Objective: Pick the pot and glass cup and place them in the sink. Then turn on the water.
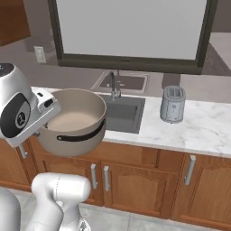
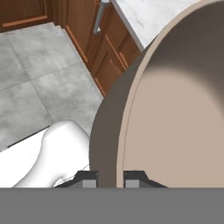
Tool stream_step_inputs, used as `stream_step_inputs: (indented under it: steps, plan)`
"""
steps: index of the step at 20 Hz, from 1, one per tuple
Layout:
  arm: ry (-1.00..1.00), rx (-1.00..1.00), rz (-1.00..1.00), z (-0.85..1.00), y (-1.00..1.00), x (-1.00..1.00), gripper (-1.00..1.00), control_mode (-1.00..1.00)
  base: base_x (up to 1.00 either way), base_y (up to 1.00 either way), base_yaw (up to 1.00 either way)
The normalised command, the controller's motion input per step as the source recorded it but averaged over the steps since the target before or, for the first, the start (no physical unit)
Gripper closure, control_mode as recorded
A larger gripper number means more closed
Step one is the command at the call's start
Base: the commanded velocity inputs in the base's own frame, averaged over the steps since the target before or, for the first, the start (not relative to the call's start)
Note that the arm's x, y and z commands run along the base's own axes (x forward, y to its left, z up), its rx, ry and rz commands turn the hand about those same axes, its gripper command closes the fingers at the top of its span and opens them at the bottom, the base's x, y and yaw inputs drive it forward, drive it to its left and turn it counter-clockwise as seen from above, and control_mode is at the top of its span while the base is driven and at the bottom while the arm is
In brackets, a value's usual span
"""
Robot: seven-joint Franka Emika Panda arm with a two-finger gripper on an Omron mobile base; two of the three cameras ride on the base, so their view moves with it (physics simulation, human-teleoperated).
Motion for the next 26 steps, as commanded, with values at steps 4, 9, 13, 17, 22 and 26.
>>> stream_step_inputs:
  steps: [4, 9, 13, 17, 22, 26]
  plan:
    - [0.00, 0.00, 0.00, 0.00, 0.00, 0.00, 1.00, 1.00, 0.24, -0.25, 0.01]
    - [0.00, 0.00, 0.00, 0.00, 0.00, 0.00, 1.00, 1.00, 0.36, -0.19, 0.00]
    - [0.00, 0.00, 0.00, 0.00, 0.00, 0.00, 1.00, 1.00, 0.32, -0.20, -0.10]
    - [0.00, 0.00, 0.00, 0.00, 0.00, 0.00, 1.00, 1.00, 0.24, -0.26, -0.22]
    - [0.00, 0.00, 0.00, 0.00, 0.00, 0.00, 1.00, 1.00, 0.18, -0.33, -0.26]
    - [0.00, 0.00, 0.00, 0.00, 0.00, 0.00, 1.00, 1.00, 0.27, -0.34, -0.14]
